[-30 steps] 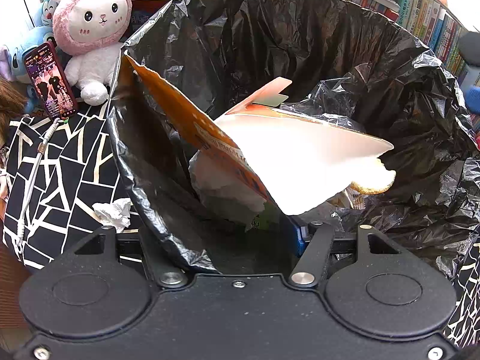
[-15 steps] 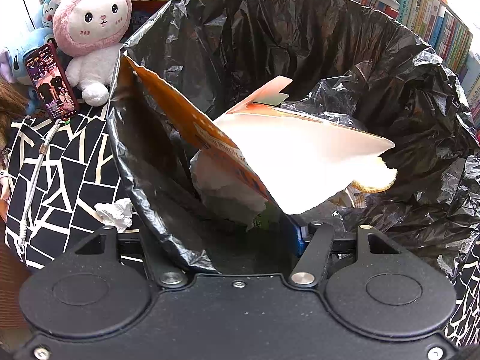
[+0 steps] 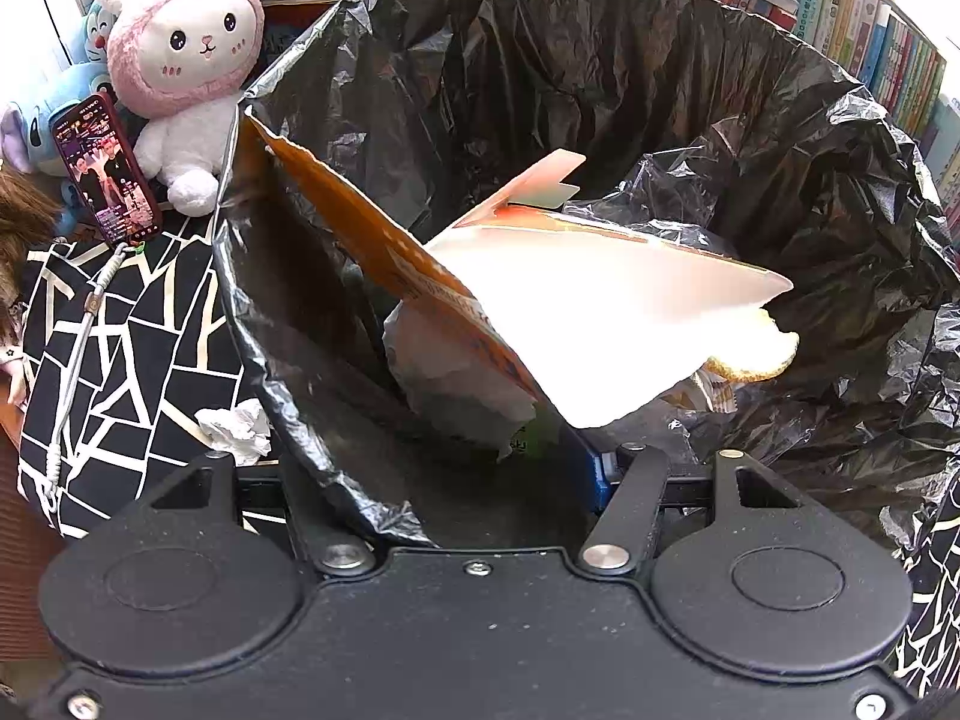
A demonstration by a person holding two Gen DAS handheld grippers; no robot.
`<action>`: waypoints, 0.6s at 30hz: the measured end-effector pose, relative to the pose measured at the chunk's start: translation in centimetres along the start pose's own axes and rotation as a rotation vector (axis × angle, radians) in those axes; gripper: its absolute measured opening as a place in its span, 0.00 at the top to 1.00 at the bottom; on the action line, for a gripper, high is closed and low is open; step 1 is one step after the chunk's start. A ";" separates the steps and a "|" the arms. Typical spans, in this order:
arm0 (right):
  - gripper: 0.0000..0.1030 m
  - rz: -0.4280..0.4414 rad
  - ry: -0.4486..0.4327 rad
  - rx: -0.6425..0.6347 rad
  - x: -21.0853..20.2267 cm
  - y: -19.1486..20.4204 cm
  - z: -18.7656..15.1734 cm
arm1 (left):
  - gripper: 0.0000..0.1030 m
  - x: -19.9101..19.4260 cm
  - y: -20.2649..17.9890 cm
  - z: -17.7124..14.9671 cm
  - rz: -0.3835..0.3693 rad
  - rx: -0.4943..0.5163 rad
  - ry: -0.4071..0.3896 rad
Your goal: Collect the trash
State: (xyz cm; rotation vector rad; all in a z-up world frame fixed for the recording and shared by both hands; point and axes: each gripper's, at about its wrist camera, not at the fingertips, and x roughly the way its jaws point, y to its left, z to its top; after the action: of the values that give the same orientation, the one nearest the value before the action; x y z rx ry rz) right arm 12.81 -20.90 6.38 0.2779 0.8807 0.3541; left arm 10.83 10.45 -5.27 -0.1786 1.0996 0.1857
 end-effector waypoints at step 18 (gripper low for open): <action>0.14 -0.137 0.093 0.033 2.7 -4.8 -5.7 | 0.41 -0.1 -0.1 0.0 0.010 0.006 -0.001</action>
State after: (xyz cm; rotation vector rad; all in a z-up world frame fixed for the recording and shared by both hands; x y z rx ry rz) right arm 10.80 -23.64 -0.73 0.2317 0.9924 0.2262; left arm 10.81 10.38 -5.20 -0.1677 1.1004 0.1919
